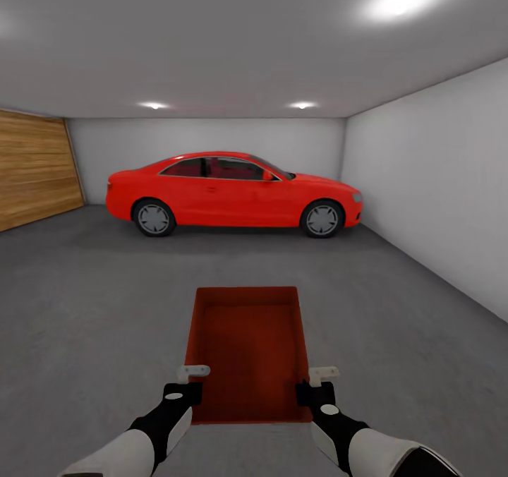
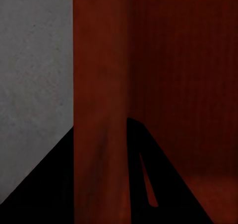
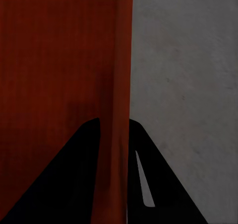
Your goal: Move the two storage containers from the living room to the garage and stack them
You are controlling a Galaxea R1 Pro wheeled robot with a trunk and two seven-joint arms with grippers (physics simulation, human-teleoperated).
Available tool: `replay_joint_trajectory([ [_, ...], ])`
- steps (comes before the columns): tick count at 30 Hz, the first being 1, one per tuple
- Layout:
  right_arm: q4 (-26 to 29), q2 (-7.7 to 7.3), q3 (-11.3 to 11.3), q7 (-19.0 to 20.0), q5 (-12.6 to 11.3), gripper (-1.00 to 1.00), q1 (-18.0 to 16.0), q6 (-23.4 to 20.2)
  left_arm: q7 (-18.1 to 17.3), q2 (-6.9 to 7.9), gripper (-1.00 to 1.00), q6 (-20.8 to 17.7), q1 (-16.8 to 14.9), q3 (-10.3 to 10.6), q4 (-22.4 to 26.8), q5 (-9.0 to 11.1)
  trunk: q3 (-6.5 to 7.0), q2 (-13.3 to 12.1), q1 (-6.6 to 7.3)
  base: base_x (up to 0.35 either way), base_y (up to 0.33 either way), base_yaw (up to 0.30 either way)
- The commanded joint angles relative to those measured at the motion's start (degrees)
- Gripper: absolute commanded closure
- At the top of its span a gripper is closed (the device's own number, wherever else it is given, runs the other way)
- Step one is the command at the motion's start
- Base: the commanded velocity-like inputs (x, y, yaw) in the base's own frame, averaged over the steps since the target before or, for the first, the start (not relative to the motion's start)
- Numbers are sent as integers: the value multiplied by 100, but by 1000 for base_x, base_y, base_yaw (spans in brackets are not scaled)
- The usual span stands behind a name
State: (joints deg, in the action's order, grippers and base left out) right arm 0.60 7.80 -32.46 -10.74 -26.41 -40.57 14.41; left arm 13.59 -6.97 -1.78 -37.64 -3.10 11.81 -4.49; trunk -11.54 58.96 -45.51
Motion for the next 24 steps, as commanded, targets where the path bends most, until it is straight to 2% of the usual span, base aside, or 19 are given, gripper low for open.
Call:
replay_joint_trajectory([
  [1, -25, 2, 38, -42, -172, 100, -3, 44, 29, -33, 100, -23, -6, -358, 295, -154, -8, 5, -4, 319, 0, 0],
  [24, -25, 2, 38, -42, -172, 100, -3, 44, 29, -33, 100, -22, -6, -358, 295, -155, -8, 5, -4, 319, 0, 0],
])
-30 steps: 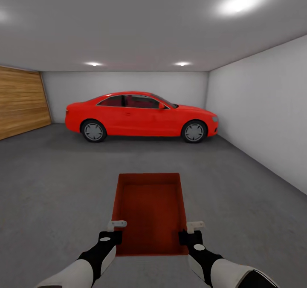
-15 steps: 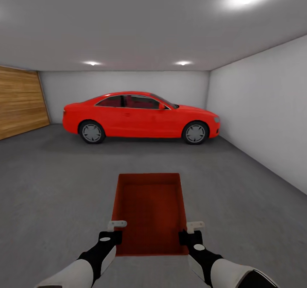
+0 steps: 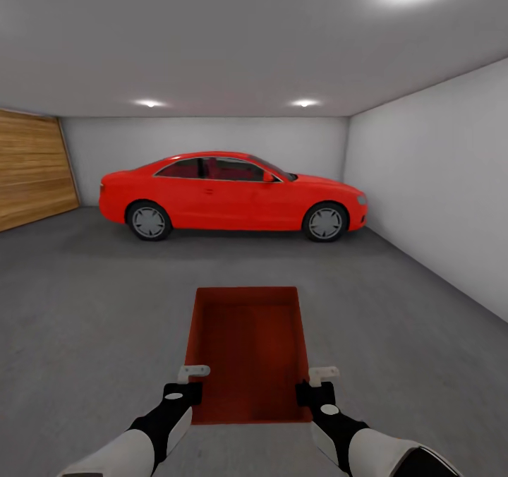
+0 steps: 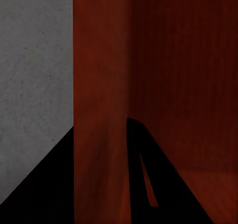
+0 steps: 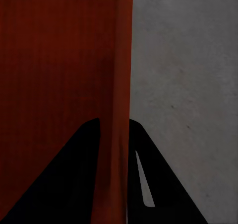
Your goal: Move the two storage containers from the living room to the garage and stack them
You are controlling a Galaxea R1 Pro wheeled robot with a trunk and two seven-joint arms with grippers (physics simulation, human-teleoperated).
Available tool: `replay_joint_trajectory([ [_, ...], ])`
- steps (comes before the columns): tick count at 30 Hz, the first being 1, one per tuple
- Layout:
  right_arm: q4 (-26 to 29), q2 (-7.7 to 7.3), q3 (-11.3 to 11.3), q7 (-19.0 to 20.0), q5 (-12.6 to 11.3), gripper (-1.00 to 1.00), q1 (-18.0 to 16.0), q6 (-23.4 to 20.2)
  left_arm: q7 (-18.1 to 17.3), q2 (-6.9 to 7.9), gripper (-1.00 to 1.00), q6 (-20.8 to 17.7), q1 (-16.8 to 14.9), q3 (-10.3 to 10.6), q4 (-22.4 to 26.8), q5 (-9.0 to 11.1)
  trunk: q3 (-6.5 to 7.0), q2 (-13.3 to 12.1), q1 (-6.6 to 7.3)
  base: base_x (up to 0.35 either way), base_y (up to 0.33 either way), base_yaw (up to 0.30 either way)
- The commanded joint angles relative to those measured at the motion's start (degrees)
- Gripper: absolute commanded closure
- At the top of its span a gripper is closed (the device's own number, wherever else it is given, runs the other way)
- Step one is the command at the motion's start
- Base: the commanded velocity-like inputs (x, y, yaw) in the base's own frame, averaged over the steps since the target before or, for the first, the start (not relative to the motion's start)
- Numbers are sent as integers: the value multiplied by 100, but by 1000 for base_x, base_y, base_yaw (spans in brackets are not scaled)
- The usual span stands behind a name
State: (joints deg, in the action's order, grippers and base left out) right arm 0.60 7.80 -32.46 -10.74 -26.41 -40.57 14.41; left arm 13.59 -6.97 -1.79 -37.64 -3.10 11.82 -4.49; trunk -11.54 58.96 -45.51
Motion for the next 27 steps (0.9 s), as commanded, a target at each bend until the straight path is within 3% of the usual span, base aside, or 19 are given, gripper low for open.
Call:
replay_joint_trajectory([
  [1, -25, 2, 38, -42, -171, 100, -3, 44, 29, -33, 100, -22, -6, -358, 295, -153, -8, 5, -4, 319, 0, 0],
  [27, -25, 2, 38, -42, -171, 100, -3, 44, 29, -33, 100, -19, -6, -358, 295, -153, -8, 5, -4, 319, 0, 0],
])
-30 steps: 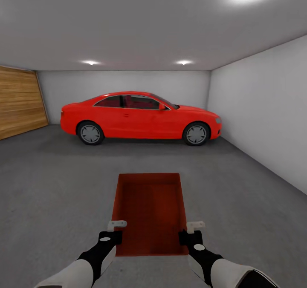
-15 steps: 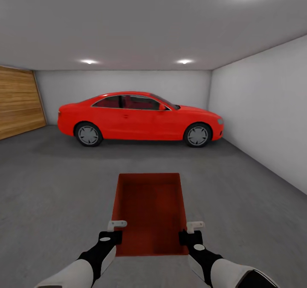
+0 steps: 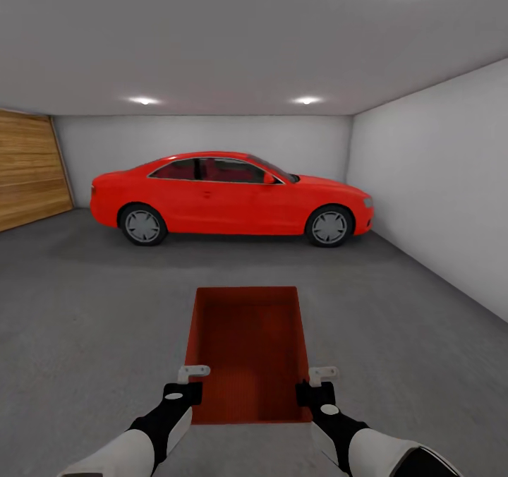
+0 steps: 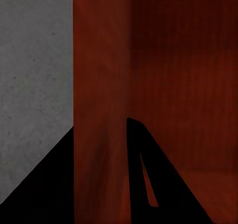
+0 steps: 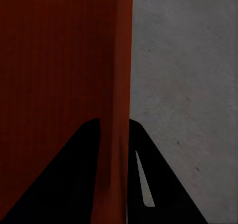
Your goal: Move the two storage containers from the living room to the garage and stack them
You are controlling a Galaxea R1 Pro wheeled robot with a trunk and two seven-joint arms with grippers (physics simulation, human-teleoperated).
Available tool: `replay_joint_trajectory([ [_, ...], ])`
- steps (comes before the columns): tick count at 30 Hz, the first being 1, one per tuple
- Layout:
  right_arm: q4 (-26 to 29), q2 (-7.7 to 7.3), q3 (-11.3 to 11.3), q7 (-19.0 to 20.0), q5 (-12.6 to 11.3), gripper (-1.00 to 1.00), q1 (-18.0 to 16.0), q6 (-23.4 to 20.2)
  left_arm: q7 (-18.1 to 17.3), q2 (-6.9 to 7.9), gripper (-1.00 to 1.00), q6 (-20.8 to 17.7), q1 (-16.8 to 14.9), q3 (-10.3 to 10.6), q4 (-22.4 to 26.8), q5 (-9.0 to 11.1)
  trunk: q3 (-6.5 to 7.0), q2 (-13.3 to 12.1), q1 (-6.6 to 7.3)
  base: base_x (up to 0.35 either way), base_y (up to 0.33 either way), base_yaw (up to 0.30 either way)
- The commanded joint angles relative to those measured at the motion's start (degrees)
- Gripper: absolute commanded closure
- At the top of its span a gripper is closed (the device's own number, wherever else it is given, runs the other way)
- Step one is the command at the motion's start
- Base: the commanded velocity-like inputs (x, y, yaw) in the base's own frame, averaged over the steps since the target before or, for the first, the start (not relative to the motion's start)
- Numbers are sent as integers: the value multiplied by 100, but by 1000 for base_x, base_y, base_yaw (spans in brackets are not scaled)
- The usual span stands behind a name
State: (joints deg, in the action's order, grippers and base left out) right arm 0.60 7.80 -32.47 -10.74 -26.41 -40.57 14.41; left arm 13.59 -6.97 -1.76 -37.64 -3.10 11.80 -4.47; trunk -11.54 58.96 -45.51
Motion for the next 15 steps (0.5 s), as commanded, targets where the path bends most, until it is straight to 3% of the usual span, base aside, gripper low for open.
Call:
replay_joint_trajectory([
  [1, -25, 2, 39, -42, -171, 100, -3, 44, 29, -33, 100, -20, -6, -358, 297, -153, -8, 5, -4, 319, 0, 0],
  [15, -25, 2, 39, -42, -171, 100, -3, 44, 29, -33, 100, -20, -6, -358, 297, -153, -8, 5, -4, 319, 0, 0],
])
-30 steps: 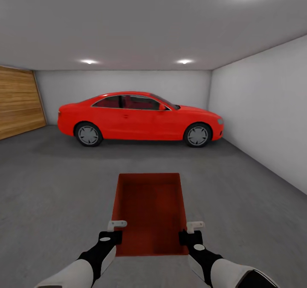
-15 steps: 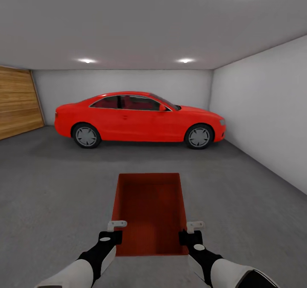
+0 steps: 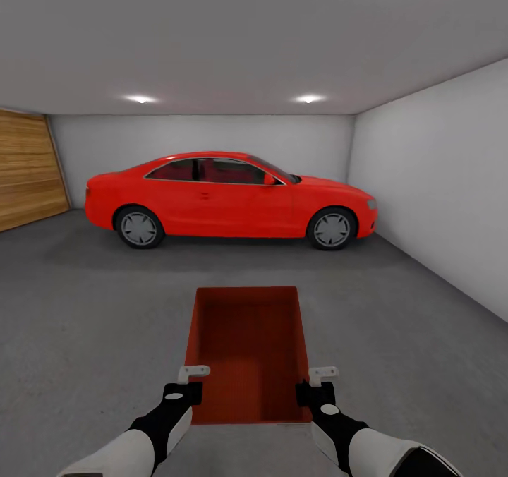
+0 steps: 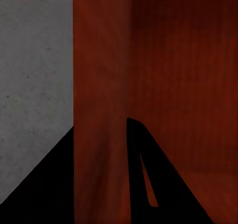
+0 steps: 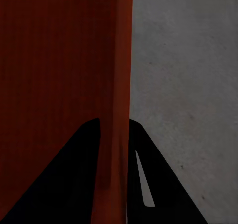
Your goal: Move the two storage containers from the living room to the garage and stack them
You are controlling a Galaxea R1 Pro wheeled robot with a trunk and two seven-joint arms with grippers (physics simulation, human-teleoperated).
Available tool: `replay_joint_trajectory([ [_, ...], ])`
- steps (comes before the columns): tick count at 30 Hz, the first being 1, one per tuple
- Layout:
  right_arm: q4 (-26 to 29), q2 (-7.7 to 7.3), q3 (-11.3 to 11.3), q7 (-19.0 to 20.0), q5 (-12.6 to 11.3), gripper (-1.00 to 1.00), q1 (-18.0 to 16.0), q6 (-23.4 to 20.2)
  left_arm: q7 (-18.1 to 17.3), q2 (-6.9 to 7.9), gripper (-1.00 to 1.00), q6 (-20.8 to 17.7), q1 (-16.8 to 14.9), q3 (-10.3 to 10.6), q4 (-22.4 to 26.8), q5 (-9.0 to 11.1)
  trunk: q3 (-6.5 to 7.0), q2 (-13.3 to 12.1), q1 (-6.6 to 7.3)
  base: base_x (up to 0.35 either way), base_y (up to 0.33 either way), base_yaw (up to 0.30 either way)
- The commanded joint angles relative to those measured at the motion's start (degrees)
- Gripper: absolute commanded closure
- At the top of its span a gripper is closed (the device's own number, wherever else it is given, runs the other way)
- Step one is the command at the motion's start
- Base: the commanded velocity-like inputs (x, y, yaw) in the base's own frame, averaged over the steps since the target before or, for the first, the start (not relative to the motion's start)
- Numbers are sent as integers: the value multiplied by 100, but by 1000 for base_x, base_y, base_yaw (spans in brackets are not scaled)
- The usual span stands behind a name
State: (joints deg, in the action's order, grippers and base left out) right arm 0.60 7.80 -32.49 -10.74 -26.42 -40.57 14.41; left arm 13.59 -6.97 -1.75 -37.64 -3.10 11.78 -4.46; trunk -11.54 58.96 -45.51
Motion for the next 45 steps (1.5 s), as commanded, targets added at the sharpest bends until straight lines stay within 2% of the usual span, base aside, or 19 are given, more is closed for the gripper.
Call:
replay_joint_trajectory([
  [1, -25, 2, 41, -42, -171, 100, -3, 44, 29, -33, 100, -22, -6, -358, 298, -156, -8, 5, -4, 319, 0, 0],
  [45, -25, -2, 41, -42, -171, 100, -3, 36, 29, -32, 100, -20, -6, -358, 298, -156, -8, 5, -4, 319, 0, 0],
])
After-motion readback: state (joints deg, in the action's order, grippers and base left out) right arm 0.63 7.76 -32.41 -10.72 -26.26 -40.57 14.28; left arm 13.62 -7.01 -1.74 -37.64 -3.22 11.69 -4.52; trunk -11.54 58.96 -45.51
